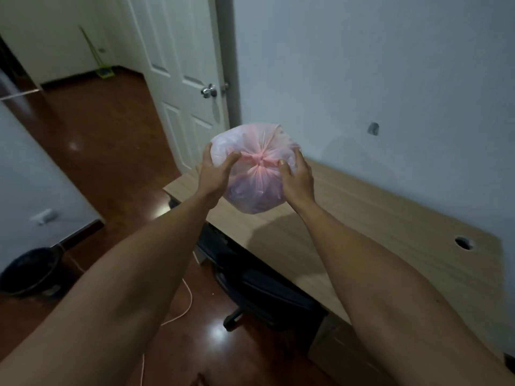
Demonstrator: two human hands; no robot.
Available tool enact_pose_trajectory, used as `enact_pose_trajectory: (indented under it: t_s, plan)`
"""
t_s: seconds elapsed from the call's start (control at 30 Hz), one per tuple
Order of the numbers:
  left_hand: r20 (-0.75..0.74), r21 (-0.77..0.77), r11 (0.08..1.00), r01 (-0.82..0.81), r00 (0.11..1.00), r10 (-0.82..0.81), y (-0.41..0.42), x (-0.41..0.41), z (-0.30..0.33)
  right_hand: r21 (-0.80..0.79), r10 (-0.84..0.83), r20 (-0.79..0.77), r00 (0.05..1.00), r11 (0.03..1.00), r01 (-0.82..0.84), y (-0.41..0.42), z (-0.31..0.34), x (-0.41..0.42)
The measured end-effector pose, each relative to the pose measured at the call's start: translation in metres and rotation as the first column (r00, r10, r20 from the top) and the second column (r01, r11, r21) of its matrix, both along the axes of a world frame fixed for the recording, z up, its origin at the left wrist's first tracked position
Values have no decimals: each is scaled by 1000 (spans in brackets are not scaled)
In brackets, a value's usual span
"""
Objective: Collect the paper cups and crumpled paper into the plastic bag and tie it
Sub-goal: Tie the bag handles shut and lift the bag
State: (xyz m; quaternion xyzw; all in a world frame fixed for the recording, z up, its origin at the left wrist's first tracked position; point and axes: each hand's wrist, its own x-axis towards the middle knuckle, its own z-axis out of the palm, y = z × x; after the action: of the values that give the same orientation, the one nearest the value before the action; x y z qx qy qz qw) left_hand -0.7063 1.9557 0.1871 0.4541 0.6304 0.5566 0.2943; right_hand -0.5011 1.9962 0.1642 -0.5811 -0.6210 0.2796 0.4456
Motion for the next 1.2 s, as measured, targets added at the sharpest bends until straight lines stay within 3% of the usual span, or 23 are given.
enact_pose_trajectory:
  t_s: [0.33,0.5,0.8,1.03,1.2]
  plan:
    - [-40,62,972,-226,973,229,-14,-275,28,43,203,-8,979,978,-202,27,32,-285]
    - [-54,38,918,-394,917,396,-50,-400,26,38,353,-3,935,935,-353,17,31,-425]
    - [-51,-45,696,-717,697,715,-155,-571,1,35,628,51,777,776,-630,-37,13,-638]
    - [-66,-96,534,-840,541,838,-230,-675,-31,-21,790,33,613,613,-790,-86,-15,-776]
    - [13,-167,406,-899,409,912,-249,-761,-55,-82,843,36,537,538,-839,-99,-47,-880]
